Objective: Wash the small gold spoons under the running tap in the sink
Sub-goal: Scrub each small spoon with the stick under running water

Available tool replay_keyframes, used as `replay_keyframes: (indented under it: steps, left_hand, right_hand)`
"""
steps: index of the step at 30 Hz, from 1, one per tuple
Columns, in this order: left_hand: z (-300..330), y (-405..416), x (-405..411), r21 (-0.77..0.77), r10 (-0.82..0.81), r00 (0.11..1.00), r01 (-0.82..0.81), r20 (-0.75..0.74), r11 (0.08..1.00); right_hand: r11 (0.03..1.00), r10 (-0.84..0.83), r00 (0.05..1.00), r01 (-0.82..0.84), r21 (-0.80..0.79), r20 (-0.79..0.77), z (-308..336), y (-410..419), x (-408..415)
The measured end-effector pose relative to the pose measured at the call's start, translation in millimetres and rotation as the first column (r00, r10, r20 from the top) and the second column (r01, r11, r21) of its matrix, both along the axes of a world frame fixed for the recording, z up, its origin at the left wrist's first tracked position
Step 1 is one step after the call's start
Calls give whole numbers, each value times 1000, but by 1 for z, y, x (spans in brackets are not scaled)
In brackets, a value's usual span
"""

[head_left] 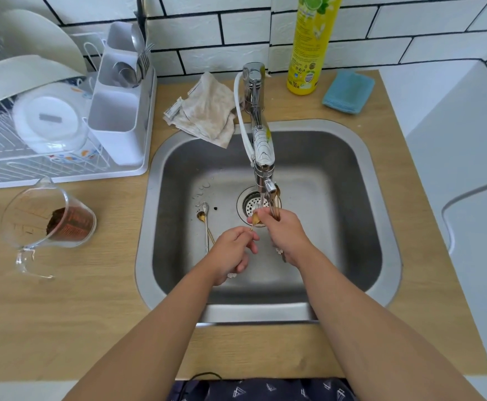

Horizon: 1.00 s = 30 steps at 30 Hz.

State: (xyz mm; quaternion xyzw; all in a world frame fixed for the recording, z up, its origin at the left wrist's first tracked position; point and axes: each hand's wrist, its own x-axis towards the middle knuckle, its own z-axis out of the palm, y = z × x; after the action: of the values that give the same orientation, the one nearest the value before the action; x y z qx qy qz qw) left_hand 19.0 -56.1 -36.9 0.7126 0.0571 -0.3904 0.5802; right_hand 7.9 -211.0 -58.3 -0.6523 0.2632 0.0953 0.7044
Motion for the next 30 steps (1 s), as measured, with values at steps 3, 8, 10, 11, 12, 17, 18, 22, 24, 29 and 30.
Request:
replay_keyframes:
  steps: [3, 8, 10, 11, 12, 17, 18, 22, 24, 29, 30]
  left_hand:
    - [5, 3, 7, -149, 86, 980, -114, -181, 982]
    - [9, 8, 13, -255, 43, 955, -122, -295, 959]
    - [7, 7, 11, -213, 22, 973, -72, -228, 974]
    - [6, 6, 10, -185, 12, 981, -48, -191, 981]
    - [4, 5, 9, -155, 4, 988, -29, -157, 987]
    - [-3, 5, 5, -79, -12, 998, 7, -63, 997]
    - [-4, 5, 5, -77, -7, 999, 3, -54, 997]
    - [-5, 4, 5, -93, -9, 999, 6, -37, 996]
    - [-4, 4, 4, -105, -29, 999, 24, -44, 994]
    - [-2, 5, 6, -123, -4, 998, -4, -65, 992]
    - [-2, 5, 7, -127, 13, 997, -23, -77, 992]
  right_hand:
    - [981, 21, 1000, -18, 194, -13, 2, 0, -1]
    - [949, 8, 999, 3, 316, -32, 6, -3, -3]
    - [965, -32, 998, 47, 259, -60, 6, -5, -3]
    - [976, -48, 996, 62, 210, -73, 6, -5, -2]
    - [983, -64, 994, 78, 164, -87, 5, -5, -2]
    - [976, -42, 997, 54, 210, -60, 6, -5, -2]
    - [970, -36, 998, 47, 238, -50, 6, -5, -2]
    - [978, -59, 997, 69, 199, -56, 7, -3, -2]
    - [982, -96, 993, 106, 158, -66, 7, -3, -2]
    - [960, -66, 997, 71, 270, -28, 5, -4, -1]
    - [959, -37, 999, 39, 281, -13, 5, -4, -2]
